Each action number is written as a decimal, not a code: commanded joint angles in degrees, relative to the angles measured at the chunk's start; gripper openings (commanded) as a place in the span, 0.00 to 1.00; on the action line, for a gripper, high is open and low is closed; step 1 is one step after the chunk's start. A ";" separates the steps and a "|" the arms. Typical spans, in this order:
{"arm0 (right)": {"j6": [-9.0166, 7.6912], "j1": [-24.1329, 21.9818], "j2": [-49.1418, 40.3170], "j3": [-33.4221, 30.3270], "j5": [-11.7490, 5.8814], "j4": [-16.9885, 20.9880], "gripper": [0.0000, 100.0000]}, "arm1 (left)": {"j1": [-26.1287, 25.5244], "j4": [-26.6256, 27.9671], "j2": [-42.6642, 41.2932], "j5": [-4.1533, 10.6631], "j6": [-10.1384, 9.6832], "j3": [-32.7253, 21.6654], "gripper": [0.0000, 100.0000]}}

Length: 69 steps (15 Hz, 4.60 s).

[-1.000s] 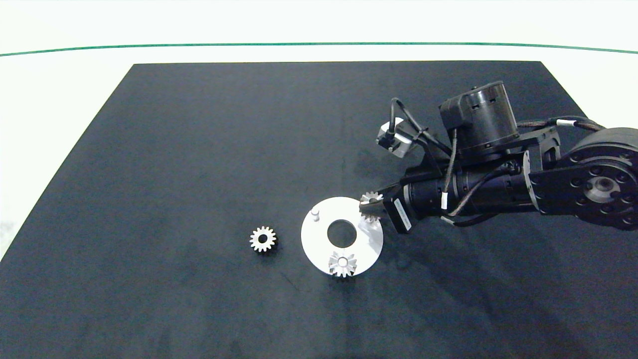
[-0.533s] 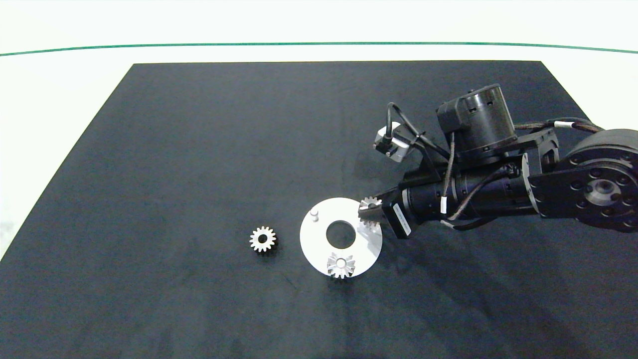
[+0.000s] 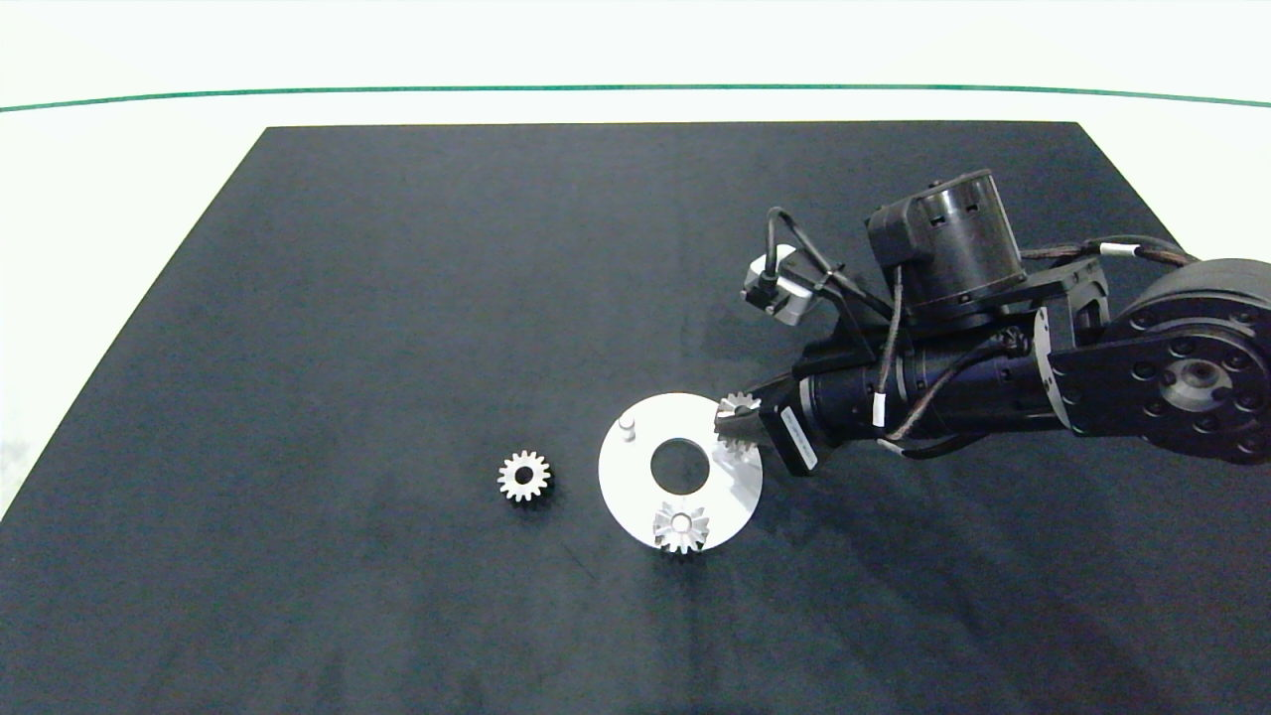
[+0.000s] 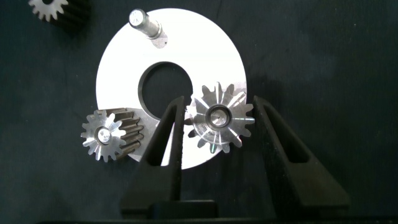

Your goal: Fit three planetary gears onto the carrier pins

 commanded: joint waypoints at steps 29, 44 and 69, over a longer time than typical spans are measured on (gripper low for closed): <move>-0.02 -16.87 -37.76 19.44 -8.77 -1.02 1.00 | -8.70 0.72 6.92 -0.51 3.72 3.58 1.00; -0.20 -19.86 -37.41 17.60 -9.73 1.18 1.00 | -15.30 -16.85 39.44 0.20 10.13 1.47 1.00; -0.28 -19.86 -34.77 18.74 -9.73 0.83 1.00 | -32.87 -20.28 56.41 14.08 4.86 -6.18 1.00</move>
